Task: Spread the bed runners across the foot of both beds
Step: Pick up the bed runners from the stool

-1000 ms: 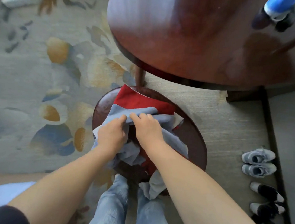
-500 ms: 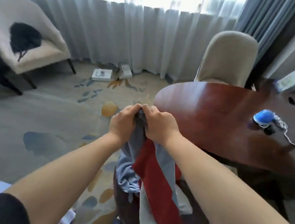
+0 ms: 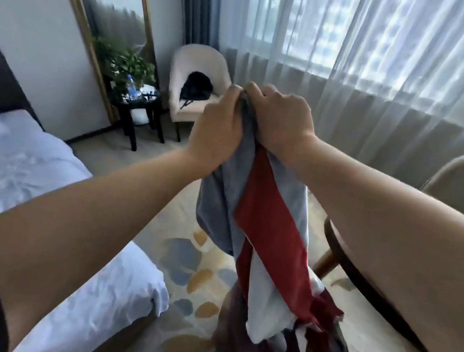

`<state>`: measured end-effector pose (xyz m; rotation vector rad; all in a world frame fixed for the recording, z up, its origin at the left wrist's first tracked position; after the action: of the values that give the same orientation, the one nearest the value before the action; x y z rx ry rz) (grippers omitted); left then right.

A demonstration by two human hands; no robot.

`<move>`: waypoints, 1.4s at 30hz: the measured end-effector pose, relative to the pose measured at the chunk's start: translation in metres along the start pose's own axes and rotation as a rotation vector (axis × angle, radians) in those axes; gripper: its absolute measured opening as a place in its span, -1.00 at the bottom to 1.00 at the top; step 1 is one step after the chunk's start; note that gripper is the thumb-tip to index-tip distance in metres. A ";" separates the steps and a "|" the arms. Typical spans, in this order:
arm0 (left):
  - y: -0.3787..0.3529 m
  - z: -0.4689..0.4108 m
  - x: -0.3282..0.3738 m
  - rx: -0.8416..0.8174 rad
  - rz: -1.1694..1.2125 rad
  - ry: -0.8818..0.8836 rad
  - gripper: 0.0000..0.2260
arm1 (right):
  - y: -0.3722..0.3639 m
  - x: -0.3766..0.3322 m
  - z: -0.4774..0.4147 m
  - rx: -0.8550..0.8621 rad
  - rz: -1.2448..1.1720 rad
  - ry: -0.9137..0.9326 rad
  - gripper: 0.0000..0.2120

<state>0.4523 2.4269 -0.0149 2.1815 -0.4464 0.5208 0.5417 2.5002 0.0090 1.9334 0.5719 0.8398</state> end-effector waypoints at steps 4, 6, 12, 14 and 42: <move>0.105 0.016 -0.019 0.085 -0.142 -0.030 -0.74 | 0.078 -0.073 -0.025 0.155 0.025 0.093 -0.68; 0.168 0.037 -0.033 0.148 -0.244 -0.032 -0.73 | 0.118 -0.127 -0.036 0.226 0.016 0.143 -0.67; 0.362 0.129 -0.095 0.262 -0.600 0.058 -0.77 | 0.216 -0.314 -0.064 0.371 -0.029 0.287 -0.65; 0.424 0.168 -0.117 0.279 -0.710 0.102 -0.77 | 0.240 -0.382 -0.068 0.410 -0.067 0.358 -0.65; 0.795 0.499 -0.512 0.103 -1.377 0.587 -0.77 | 0.263 -1.053 -0.177 0.663 -0.360 1.054 -0.88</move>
<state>-0.2590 1.6296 -0.0451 1.7644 1.3258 0.3281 -0.2723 1.7616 -0.0378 1.6939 1.9543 1.5328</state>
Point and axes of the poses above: each hand's wrist, its own z-axis away from the middle knuckle, its own y-axis out of the back of the hand, x = y × z, the point moved 5 cm from there along -z, towards the middle knuckle, and after that the axes turned 13 degrees about -x, right-handed, at the moved point
